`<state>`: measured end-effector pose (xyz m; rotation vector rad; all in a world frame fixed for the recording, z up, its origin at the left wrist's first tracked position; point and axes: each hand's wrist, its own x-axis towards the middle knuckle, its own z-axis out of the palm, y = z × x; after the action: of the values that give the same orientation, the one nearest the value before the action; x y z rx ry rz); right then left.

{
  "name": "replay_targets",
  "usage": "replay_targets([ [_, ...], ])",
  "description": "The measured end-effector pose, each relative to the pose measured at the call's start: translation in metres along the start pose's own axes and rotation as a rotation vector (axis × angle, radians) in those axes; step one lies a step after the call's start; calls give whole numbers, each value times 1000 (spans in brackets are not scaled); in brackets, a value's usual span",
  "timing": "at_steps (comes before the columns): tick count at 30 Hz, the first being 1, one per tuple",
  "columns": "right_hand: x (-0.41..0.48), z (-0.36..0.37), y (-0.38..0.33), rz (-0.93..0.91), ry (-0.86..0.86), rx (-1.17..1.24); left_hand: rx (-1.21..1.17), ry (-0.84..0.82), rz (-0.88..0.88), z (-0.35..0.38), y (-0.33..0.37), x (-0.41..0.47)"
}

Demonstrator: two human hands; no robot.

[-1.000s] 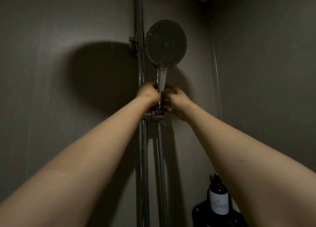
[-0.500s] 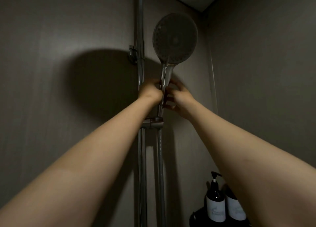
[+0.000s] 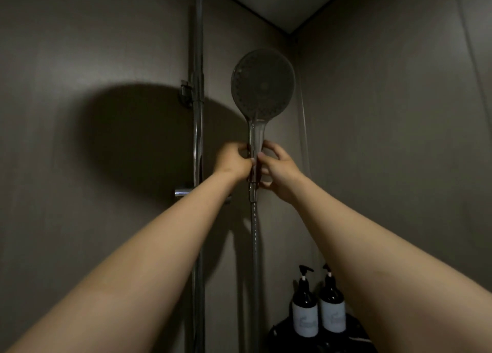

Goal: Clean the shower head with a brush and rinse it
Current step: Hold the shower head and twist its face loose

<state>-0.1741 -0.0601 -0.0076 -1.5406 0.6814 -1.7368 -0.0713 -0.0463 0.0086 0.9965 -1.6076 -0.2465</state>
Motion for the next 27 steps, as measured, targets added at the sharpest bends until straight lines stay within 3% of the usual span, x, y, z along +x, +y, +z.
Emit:
replay_targets([
  [16, -134, -68, 23, 158, -28, 1, -133, -97, -71, 41, 1, -144],
  [27, -246, -122, 46, 313, 19, -7, -237, -279, -191, 75, 15, -260],
])
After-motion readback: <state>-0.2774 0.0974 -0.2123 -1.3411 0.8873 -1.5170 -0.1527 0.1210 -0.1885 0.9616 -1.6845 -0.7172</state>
